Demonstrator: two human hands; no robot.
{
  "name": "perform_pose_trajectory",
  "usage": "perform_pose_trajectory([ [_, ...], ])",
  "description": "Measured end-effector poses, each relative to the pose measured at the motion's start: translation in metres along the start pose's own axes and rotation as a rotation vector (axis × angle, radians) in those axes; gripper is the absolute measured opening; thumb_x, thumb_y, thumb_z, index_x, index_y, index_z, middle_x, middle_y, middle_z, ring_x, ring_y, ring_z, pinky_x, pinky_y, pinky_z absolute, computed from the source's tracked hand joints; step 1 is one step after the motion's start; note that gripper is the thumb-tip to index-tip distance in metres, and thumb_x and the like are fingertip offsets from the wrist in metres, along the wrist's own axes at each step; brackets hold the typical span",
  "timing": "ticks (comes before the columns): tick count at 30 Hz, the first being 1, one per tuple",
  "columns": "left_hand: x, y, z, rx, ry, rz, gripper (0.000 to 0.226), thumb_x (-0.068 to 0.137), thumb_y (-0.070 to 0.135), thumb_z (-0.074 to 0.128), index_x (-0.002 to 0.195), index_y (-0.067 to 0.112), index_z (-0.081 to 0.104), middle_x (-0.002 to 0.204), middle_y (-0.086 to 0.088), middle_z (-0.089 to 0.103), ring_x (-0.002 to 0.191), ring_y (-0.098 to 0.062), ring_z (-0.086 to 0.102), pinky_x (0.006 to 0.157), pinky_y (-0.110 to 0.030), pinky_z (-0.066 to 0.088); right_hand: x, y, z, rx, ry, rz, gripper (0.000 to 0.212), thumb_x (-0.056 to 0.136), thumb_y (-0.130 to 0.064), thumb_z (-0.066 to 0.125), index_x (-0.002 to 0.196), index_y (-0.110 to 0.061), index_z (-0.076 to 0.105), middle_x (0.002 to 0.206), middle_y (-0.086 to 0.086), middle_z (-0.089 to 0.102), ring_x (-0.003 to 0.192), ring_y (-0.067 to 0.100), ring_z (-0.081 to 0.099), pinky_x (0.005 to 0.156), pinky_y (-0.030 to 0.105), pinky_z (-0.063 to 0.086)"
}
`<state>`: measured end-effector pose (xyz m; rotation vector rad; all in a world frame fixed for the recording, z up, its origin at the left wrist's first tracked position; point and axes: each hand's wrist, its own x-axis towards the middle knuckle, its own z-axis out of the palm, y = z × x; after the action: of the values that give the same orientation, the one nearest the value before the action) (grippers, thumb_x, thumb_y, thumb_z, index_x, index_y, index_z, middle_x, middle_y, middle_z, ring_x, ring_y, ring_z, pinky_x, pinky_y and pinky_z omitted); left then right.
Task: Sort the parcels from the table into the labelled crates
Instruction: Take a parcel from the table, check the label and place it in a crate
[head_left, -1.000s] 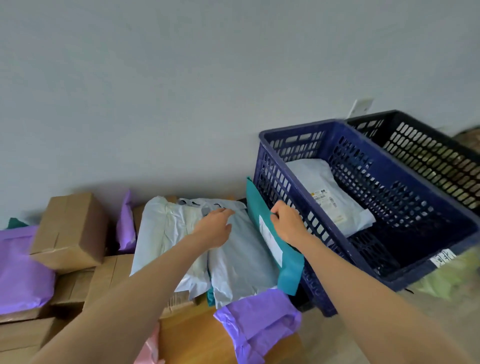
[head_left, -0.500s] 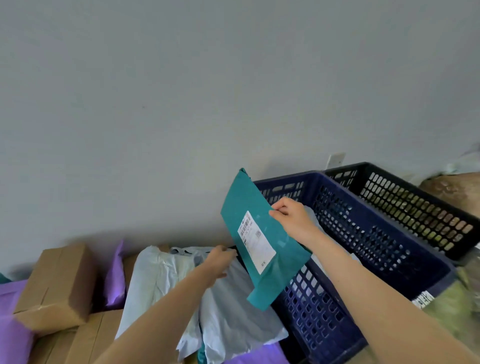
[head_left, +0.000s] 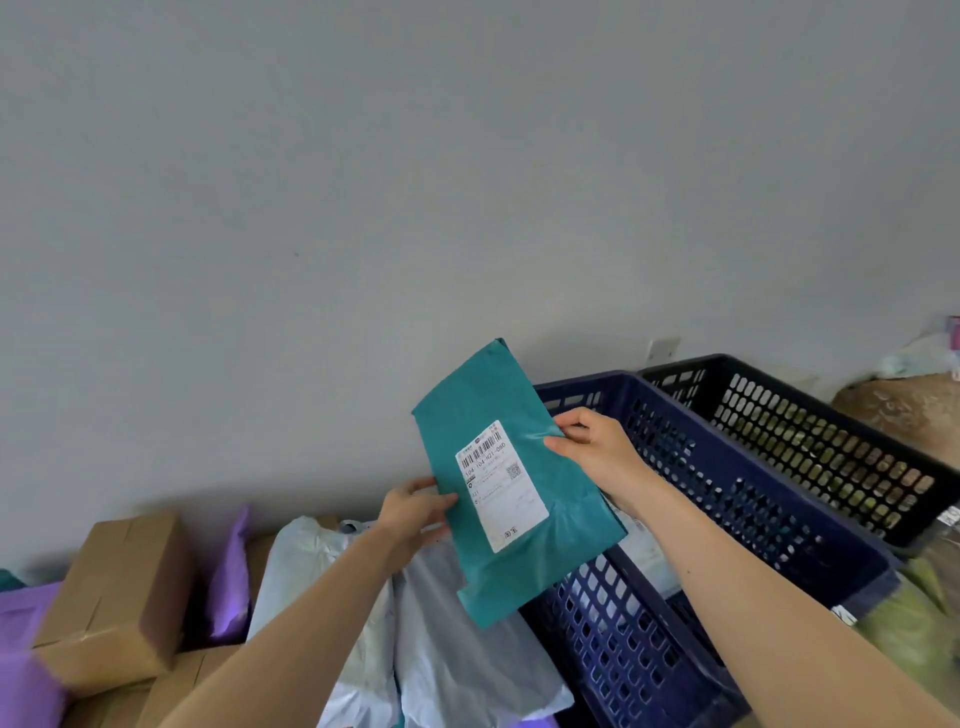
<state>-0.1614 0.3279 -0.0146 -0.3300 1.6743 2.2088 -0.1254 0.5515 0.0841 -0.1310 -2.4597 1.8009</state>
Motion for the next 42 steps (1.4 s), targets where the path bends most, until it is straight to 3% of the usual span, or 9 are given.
perform_pose_trajectory([
  [3, -0.007, 0.017, -0.014, 0.039, 0.035, 0.075, 0.042, 0.085, -0.008, 0.064, 0.123, 0.002, 0.049, 0.098, -0.019, 0.068, 0.077, -0.029, 0.067, 0.067, -0.037, 0.058, -0.001, -0.002, 0.006, 0.05, -0.052, 0.014, 0.042, 0.082, 0.007, 0.068, 0.116, -0.017, 0.057, 0.1, -0.001, 0.072, 0.085, 0.01, 0.071, 0.066, 0.025, 0.057],
  [7, -0.016, 0.041, -0.032, 0.113, 0.072, 0.158, 0.043, 0.082, -0.008, 0.068, 0.119, 0.007, 0.052, 0.101, -0.016, 0.067, 0.074, -0.025, 0.07, 0.056, -0.033, 0.058, -0.003, -0.003, 0.017, 0.03, -0.087, 0.003, 0.06, 0.078, 0.012, 0.069, 0.124, -0.022, 0.052, 0.104, 0.001, 0.071, 0.092, 0.013, 0.07, 0.067, 0.026, 0.057],
  [13, -0.03, 0.073, -0.055, 0.266, 0.135, 0.308, 0.048, 0.077, -0.01, 0.072, 0.118, 0.008, 0.056, 0.097, -0.013, 0.067, 0.086, -0.026, 0.066, 0.074, -0.037, 0.056, -0.011, -0.012, 0.042, 0.048, -0.048, -0.031, 0.071, 0.073, 0.017, 0.07, 0.132, -0.018, 0.048, 0.105, 0.003, 0.068, 0.093, 0.013, 0.068, 0.065, 0.024, 0.057],
  [18, -0.045, 0.092, -0.074, 0.334, 0.138, 0.356, 0.048, 0.074, -0.007, 0.076, 0.114, 0.012, 0.058, 0.099, -0.011, 0.068, 0.092, -0.027, 0.067, 0.072, -0.036, 0.058, -0.017, -0.022, 0.058, 0.063, -0.037, -0.061, 0.071, 0.072, 0.017, 0.071, 0.132, -0.015, 0.049, 0.104, -0.001, 0.067, 0.09, 0.006, 0.066, 0.062, 0.018, 0.055],
  [24, -0.059, 0.104, -0.073, 0.354, 0.106, 0.38, 0.047, 0.074, -0.006, 0.076, 0.113, 0.015, 0.06, 0.101, -0.011, 0.067, 0.09, -0.025, 0.068, 0.065, -0.031, 0.059, -0.028, -0.03, 0.055, 0.09, 0.004, -0.093, 0.07, 0.071, 0.018, 0.071, 0.129, -0.017, 0.053, 0.107, 0.002, 0.068, 0.091, 0.006, 0.066, 0.064, 0.019, 0.056],
  [29, -0.067, 0.108, -0.06, 0.406, 0.067, 0.391, 0.047, 0.074, -0.005, 0.077, 0.113, 0.016, 0.06, 0.102, -0.012, 0.066, 0.093, -0.027, 0.067, 0.068, -0.034, 0.059, -0.039, -0.029, 0.041, 0.116, 0.044, -0.088, 0.071, 0.07, 0.018, 0.071, 0.131, -0.015, 0.053, 0.104, 0.003, 0.068, 0.09, 0.008, 0.066, 0.067, 0.022, 0.057],
  [42, -0.079, 0.082, 0.061, 0.479, -0.099, 0.388, 0.043, 0.077, -0.006, 0.074, 0.111, 0.015, 0.059, 0.103, -0.015, 0.065, 0.09, -0.025, 0.067, 0.061, -0.027, 0.057, -0.091, -0.003, -0.064, 0.117, 0.209, -0.051, 0.064, 0.072, 0.021, 0.068, 0.121, -0.016, 0.055, 0.088, -0.003, 0.068, 0.068, -0.002, 0.067, 0.052, 0.013, 0.05],
])
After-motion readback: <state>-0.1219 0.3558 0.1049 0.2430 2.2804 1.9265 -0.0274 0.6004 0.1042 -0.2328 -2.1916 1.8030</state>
